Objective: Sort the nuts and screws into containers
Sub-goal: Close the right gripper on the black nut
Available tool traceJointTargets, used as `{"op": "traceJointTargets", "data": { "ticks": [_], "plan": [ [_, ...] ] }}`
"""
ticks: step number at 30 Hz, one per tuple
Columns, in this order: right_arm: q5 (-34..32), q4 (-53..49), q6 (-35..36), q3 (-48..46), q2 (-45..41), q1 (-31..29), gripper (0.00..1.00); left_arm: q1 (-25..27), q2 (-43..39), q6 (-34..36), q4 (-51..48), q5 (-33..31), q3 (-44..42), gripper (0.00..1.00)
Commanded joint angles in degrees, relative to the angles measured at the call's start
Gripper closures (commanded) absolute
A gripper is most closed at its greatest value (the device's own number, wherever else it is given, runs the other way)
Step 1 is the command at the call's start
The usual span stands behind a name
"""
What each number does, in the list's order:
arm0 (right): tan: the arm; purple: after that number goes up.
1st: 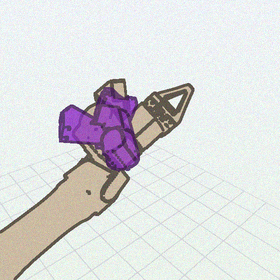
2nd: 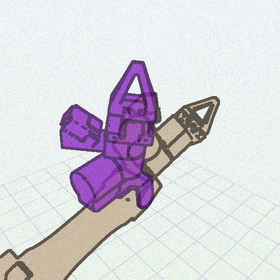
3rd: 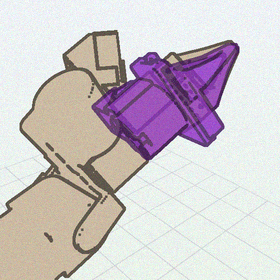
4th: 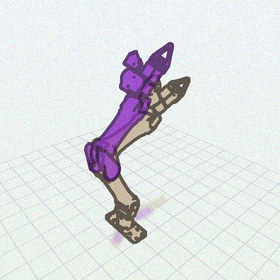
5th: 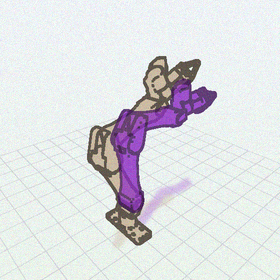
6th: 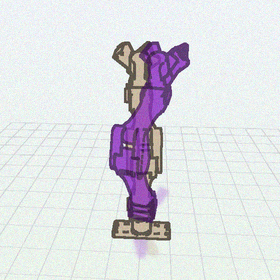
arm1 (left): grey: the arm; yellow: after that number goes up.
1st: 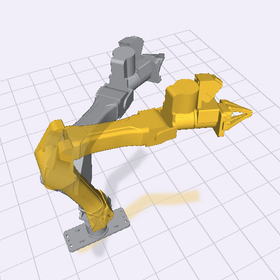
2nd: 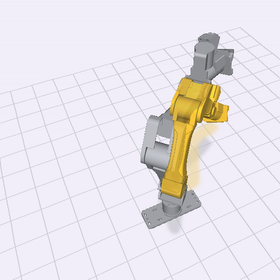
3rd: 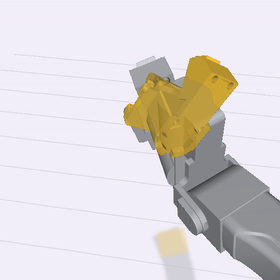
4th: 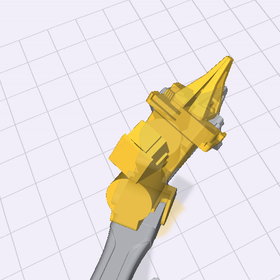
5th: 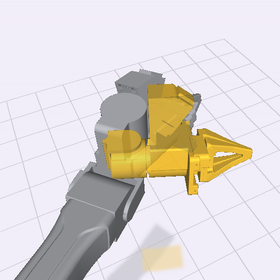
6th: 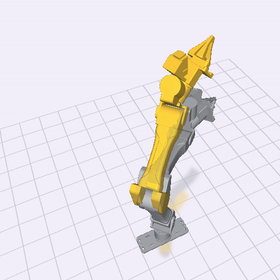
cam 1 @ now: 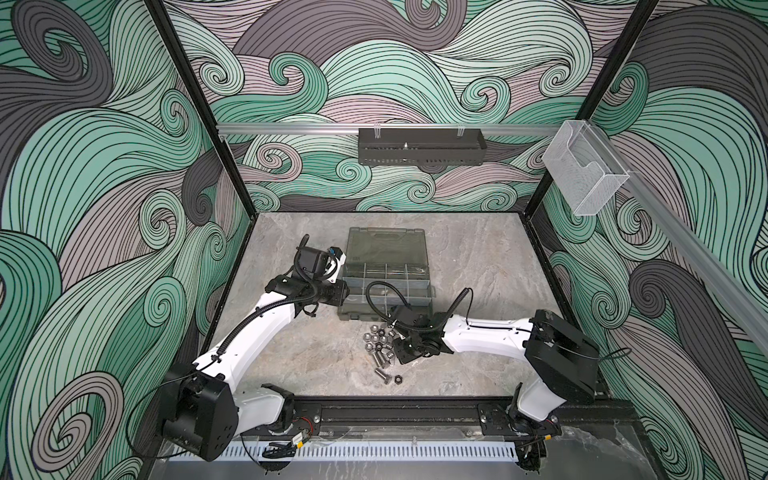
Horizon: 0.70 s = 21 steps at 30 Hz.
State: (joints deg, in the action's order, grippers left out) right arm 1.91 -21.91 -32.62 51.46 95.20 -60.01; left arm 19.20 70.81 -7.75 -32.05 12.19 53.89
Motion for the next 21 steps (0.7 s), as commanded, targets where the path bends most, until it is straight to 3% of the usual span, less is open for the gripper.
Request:
{"op": "traceJointTargets", "data": {
  "ticks": [1, 12, 21],
  "plan": [
    [-0.88, -1.06, -0.25, 1.35, 0.96, -0.46, 0.74, -1.04, 0.63, -0.69, 0.76, 1.17, 0.9, 0.67],
    [-2.93, -3.75, 2.84, 4.54, -0.63, -0.16, 0.77, -1.7, 0.74, -0.69, 0.5, 1.62, 1.19, 0.67],
    [-2.86, -5.07, 9.1, 13.37, -2.62, 5.48, 0.77, -1.91, 0.61, -0.78, 0.41, 1.97, 1.22, 0.67]
  ]
}}
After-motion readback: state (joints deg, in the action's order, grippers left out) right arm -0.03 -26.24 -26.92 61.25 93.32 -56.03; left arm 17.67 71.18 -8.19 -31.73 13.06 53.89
